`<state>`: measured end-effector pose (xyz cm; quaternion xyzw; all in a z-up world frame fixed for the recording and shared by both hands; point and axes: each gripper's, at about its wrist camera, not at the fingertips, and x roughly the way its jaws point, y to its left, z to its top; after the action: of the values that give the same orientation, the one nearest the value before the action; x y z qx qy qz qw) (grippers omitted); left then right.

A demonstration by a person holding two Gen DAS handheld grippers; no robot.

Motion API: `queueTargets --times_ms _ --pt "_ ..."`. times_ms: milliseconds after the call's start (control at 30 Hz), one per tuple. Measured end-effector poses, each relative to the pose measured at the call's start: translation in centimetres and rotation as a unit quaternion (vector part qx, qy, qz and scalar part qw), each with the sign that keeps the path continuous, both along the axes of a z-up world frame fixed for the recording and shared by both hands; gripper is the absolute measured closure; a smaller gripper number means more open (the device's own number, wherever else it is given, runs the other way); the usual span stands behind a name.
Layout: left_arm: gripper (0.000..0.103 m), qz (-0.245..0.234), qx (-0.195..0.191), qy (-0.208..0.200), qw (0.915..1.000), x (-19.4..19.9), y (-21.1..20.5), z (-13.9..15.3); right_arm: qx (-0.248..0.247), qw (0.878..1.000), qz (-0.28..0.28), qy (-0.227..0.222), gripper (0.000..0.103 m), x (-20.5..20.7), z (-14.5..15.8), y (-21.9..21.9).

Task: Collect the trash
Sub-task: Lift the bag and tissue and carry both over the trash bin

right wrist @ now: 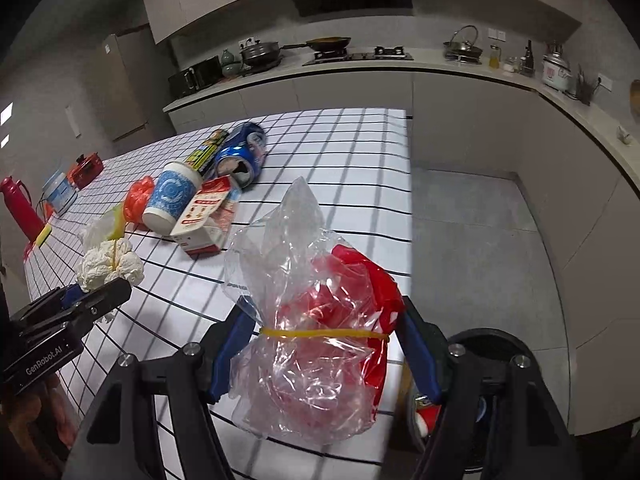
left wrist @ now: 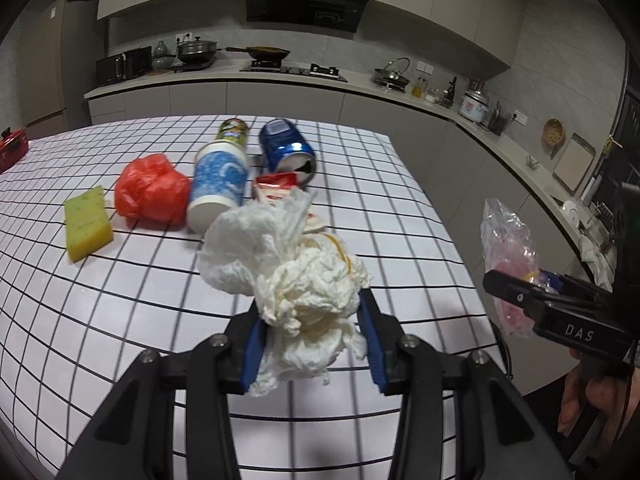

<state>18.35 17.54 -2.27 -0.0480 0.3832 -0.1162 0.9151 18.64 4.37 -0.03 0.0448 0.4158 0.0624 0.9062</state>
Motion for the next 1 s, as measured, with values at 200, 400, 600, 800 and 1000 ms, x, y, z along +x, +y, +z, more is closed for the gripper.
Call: queueTargets --times_ms 200,400,600,800,1000 --pt "0.059 -0.025 -0.005 -0.001 0.9997 -0.6 -4.0 0.1 -0.003 1.0 -0.026 -0.003 0.031 -1.8 0.6 -4.4" --pt "0.059 -0.058 -0.005 0.002 0.9983 -1.0 -8.8 0.0 -0.007 0.998 -0.054 0.005 0.031 -3.8 0.3 -9.2" --pt "0.059 -0.092 -0.002 0.004 0.9957 -1.2 -14.1 -0.1 -0.027 0.997 -0.072 0.013 0.031 -5.6 -0.7 -13.4" --pt "0.059 -0.113 0.001 0.012 0.9935 -1.7 -18.2 -0.8 -0.02 0.995 -0.092 0.025 0.031 -6.8 -1.9 -17.7" --pt "0.059 -0.125 0.003 0.025 0.9919 -2.4 -21.4 -1.7 -0.022 0.995 -0.091 0.039 0.031 -6.7 -3.4 -20.5"
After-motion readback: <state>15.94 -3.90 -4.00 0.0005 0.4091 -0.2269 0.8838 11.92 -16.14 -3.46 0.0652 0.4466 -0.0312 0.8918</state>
